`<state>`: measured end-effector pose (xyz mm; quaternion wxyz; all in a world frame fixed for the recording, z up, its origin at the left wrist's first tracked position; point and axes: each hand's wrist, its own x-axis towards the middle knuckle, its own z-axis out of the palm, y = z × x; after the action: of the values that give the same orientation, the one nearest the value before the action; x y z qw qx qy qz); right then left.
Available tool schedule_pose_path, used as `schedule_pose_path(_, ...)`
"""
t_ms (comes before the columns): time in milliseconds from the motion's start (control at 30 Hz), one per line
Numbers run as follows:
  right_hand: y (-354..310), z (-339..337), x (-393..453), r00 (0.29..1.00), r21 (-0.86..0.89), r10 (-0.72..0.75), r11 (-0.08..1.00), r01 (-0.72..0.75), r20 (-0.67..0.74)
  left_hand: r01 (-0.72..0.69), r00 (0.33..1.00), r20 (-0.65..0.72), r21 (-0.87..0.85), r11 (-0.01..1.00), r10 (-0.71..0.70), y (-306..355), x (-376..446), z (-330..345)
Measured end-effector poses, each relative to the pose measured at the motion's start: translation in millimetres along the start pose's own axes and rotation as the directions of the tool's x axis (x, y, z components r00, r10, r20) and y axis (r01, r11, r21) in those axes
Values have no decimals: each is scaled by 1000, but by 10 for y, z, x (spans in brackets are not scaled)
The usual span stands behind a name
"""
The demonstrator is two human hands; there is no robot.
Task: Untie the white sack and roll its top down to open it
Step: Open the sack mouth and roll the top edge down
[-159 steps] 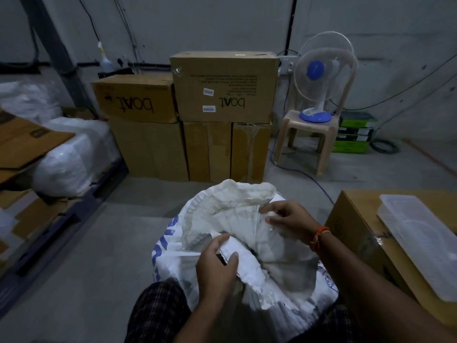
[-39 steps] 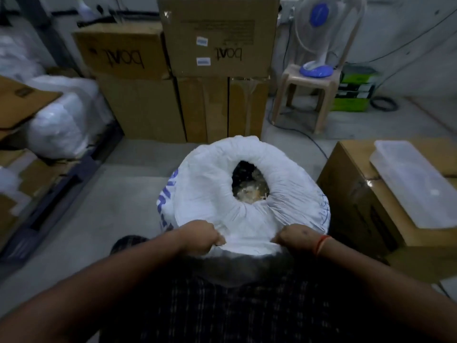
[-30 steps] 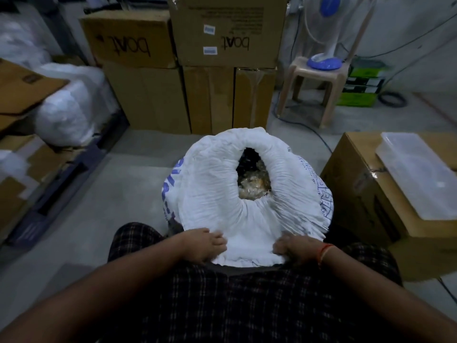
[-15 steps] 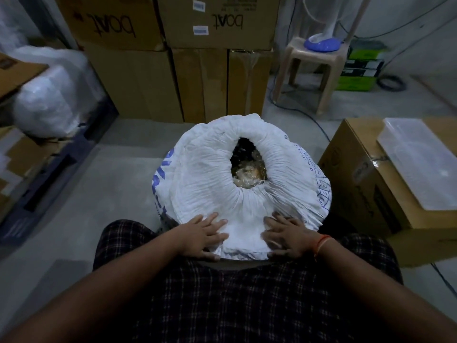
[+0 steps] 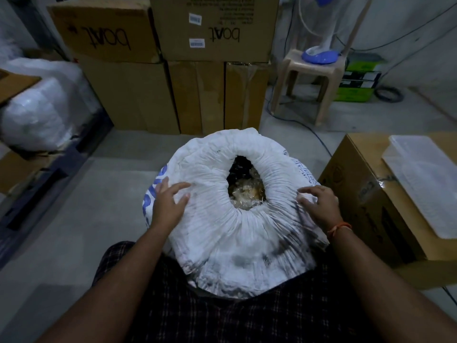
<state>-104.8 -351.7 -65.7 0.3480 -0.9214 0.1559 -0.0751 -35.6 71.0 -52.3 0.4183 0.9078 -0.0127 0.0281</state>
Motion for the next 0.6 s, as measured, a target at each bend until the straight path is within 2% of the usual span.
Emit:
schedule_pose_path(67, 110, 11, 102, 998, 69, 48, 996, -51, 48, 111, 994, 3, -37, 993, -111, -130, 153, 18)
schedule_pose_path(133, 76, -35, 127, 995, 153, 47, 986, -60, 87, 221, 972, 102, -127, 967, -209, -233, 253, 55)
schedule_pose_path(233, -33, -52, 124, 986, 260, 74, 959, -112, 151, 342, 924, 277, -302, 890, -262, -231, 283, 99)
schedule_pose_path(300, -56, -29, 119, 981, 287, 89, 948, -136, 171, 378, 908, 320, -341, 861, -272, -190, 282, 113)
schedule_pose_path(433, -146, -35, 94, 967, 355, 144, 910, -213, 210, 370, 913, 332, -427, 825, -238, -96, 276, 69)
schedule_pose_path(500, -196, -34, 85, 971, 355, 77, 922, -156, 228, 335, 909, 385, -444, 831, -161, -17, 256, 59)
schedule_pose_path(533, -211, -23, 86, 974, 296, 34, 950, -101, 224, 288, 913, 390, -412, 864, -119, -27, 256, 76)
schedule_pose_path(600, -207, 9, 87, 975, 201, -5, 979, -41, 224, 161, 941, 331, -244, 956, -74, -58, 277, 108)
